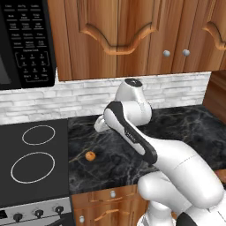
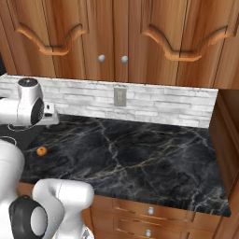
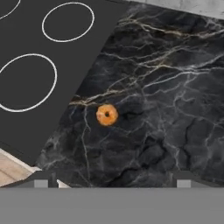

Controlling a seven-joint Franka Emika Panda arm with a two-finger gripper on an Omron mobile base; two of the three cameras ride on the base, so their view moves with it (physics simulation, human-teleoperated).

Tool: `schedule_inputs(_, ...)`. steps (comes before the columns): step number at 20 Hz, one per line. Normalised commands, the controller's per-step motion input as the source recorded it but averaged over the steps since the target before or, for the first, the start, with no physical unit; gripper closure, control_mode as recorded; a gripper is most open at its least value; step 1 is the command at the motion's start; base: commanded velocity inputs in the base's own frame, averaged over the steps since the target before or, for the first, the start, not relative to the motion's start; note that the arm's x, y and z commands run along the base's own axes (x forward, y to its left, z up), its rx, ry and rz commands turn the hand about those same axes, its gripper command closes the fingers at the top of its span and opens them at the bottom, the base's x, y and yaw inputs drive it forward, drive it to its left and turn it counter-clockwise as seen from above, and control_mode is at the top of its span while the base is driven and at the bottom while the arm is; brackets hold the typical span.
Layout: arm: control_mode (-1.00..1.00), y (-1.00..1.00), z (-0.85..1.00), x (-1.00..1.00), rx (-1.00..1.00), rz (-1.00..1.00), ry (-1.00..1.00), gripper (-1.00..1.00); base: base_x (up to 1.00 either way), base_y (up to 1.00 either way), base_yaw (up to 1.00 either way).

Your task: Place the tangerine in the correct fridge rack based on whether it is a fruit or vegetable. Finally, close the fridge door.

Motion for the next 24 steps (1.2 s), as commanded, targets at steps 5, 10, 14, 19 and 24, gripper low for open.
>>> schedule_inputs(5,-1.0,0.91,-0.9,0.17,0.0,0.14,0.23,-1.0,0.0,0.0,0.0)
schedule_inputs(10,-1.0,0.17,-0.14,0.11,-0.02,0.0,0.21,-1.0,0.0,0.0,0.0)
schedule_inputs(14,-1.0,-0.03,-0.29,0.4,-0.01,-0.12,0.06,-1.0,0.0,0.0,0.0)
schedule_inputs(19,-1.0,0.0,-0.32,0.47,-0.03,-0.35,0.09,-1.0,0.0,0.0,0.0)
schedule_inputs(24,-1.0,0.0,-0.04,0.16,-0.01,-0.05,0.03,-1.0,0.0,0.0,0.0)
